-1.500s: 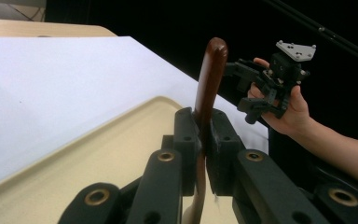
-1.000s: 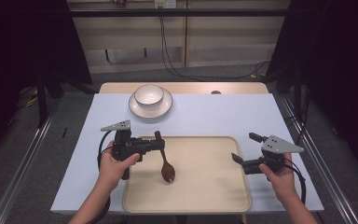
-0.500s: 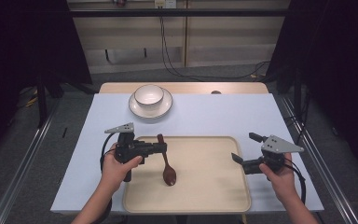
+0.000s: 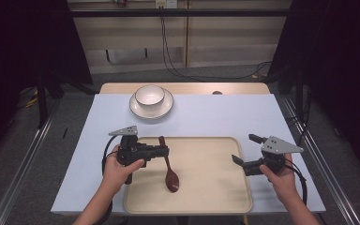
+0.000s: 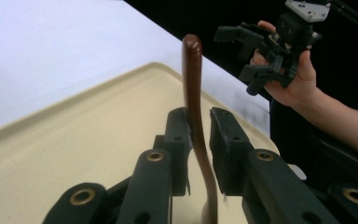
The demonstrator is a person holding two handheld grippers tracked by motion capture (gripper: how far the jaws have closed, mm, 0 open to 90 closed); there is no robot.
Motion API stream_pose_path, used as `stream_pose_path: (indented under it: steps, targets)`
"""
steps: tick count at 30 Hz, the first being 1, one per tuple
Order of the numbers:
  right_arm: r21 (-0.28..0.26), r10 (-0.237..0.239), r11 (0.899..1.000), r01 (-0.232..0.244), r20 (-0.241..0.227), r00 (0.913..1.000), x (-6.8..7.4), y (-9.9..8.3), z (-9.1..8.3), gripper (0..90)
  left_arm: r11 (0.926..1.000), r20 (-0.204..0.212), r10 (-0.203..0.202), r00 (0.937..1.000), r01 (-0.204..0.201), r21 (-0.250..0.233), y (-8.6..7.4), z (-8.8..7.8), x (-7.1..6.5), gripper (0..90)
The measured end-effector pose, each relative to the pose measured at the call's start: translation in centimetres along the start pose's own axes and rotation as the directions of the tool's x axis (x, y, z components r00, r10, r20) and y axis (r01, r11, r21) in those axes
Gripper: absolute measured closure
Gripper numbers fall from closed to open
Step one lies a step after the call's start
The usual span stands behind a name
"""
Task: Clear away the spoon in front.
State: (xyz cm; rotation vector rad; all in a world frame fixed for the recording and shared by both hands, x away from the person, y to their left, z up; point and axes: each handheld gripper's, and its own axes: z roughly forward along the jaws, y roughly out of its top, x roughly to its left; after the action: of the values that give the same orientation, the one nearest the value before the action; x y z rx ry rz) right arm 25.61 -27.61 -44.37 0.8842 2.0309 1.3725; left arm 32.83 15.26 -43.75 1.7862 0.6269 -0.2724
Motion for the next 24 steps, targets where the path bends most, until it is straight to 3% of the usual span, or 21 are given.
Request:
stream_pose_path:
  steps: [8, 11, 17, 24]
  targets:
    - [-0.002, 0.005, 1.0, -0.005, 0.011, 0.9999, -0.02, -0.02, 0.04, 1.7, 0.9999, -0.014, 0.014, 0.9998, -0.014, 0.01, -0.13, 0.3, 0.01, 71.8]
    - [0.0, 0.002, 1.0, -0.002, -0.003, 1.0, 0.0, -0.04, 0.09, 1.7, 0.9993, -0.028, 0.036, 0.9989, -0.036, 0.009, -0.15, 0.36, 0.09, 67.2]
    - [0.002, 0.008, 1.0, -0.008, -0.004, 1.0, 0.02, -0.06, 0.16, 1.7, 0.9967, -0.076, 0.081, 0.9938, -0.081, 0.008, -0.11, 0.34, 0.24, 59.7]
    - [0.005, 0.001, 1.0, -0.001, -0.01, 1.0, 0.06, -0.08, 0.2, 1.8, 0.9958, -0.103, 0.092, 0.9905, -0.092, 0.005, -0.15, 0.49, 0.6, 54.1]
